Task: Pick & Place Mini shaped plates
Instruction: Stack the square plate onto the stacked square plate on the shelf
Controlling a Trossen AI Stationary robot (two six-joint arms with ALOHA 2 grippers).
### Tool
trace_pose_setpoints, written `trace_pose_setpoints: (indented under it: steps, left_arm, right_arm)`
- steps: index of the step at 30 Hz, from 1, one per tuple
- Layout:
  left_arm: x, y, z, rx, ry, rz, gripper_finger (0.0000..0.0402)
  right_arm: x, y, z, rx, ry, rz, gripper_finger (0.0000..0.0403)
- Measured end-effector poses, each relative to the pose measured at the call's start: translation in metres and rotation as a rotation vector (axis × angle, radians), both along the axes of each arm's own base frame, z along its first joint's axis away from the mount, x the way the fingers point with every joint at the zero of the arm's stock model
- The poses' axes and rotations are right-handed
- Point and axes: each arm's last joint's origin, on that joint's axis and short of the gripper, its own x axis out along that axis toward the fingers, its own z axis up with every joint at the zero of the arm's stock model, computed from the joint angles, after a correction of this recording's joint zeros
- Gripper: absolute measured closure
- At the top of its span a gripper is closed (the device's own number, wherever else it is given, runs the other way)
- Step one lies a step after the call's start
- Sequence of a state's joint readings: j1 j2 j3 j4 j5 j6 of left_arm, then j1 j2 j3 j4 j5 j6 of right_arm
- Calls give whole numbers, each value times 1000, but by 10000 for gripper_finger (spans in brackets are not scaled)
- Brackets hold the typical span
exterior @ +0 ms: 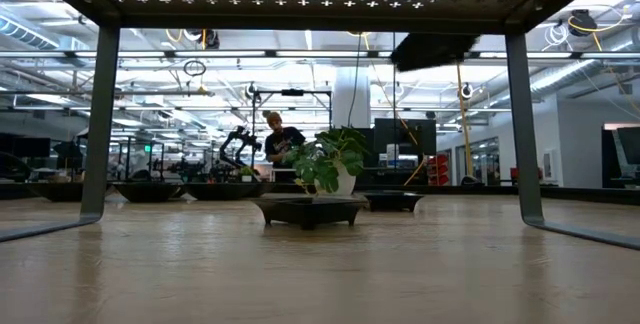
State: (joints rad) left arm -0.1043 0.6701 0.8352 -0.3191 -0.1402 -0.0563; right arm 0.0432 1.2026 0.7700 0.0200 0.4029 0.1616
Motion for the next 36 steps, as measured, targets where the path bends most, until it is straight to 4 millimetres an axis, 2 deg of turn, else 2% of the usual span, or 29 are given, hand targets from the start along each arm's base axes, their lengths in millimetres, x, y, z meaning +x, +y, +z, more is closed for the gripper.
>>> trace_pose_setpoints:
  steps: [5,8,11,15,22,36]
  left_arm:
    - [0,0,0,0,-2,0,282]
    - [0,0,0,0,-2,0,282]
    - [0,0,0,0,-2,0,282]
    - [0,0,0,0,-2,0,282]
    - [0,0,0,0,-2,0,282]
    - [0,0,0,0,-2,0,282]
  right_arm:
    - [49,-20,-24,-9,170,31,185]
    - [66,-32,-42,53,230,73,183]
    - [78,-33,-56,119,258,167,182]
    - [84,-24,-75,126,320,288,181]
    - [90,-4,-88,125,342,421,181]
    - [94,21,-90,155,294,549,181]
